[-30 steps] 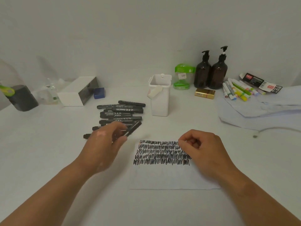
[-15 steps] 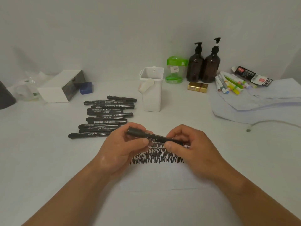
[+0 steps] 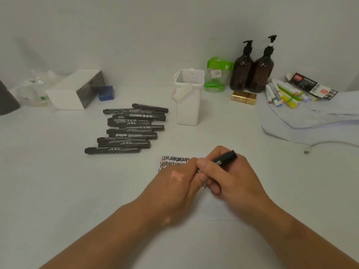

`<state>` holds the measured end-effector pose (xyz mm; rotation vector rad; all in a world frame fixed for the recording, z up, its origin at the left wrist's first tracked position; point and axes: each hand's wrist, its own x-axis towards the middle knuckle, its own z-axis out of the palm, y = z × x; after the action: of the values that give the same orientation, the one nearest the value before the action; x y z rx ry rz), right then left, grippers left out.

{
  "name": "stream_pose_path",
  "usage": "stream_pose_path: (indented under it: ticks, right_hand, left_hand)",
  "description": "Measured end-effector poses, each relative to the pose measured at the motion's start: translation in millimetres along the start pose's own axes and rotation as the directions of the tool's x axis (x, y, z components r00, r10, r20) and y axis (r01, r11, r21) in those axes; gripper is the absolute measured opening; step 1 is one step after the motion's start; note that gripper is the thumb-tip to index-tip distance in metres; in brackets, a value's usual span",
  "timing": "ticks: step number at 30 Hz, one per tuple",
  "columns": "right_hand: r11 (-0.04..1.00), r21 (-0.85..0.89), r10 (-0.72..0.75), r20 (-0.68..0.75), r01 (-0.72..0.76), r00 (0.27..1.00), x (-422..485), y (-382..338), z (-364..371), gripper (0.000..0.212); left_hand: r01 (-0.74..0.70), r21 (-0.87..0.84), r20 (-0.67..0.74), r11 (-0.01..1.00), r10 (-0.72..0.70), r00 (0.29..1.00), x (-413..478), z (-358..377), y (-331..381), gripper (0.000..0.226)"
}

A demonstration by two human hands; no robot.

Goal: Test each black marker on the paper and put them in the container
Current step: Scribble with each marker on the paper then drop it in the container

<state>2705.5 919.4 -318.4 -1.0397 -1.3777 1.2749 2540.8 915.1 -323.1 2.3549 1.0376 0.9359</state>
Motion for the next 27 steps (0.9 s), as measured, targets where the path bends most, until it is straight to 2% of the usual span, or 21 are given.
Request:
stream_pose_path:
  ticks: [5,14,21,25,27]
  right_hand:
    - [0.996,0.073,-0.05,0.008,0.05,0.999,-2,-4,2,0.025]
    - [0.991,0.103,-0.088,0.022,0.085,0.996,-6,-12,5,0.025]
    - [0.987,0.056,-0.155,0.035,0.153,0.987,-9,-11,3,0.023]
    - [0.99,0.019,-0.14,-0.062,0.142,0.988,-3,-8,4,0.019]
    - [0.987,0.099,-0.105,-0.195,0.126,0.975,4,-11,-7,0.018]
  left_hand:
    - [-0.039,0.066,-0.067,0.997,0.043,0.997,1,-1,3,0.015]
    - [0.032,0.066,-0.106,0.997,-0.025,0.994,-1,-2,4,0.025]
    - [-0.009,0.03,-0.115,1.0,0.012,0.993,-1,-7,10,0.026]
    - [0.07,0.101,-0.105,0.992,-0.06,0.993,0,-3,3,0.031]
    - [0.137,0.175,-0.101,0.975,-0.12,0.988,1,-3,-3,0.048]
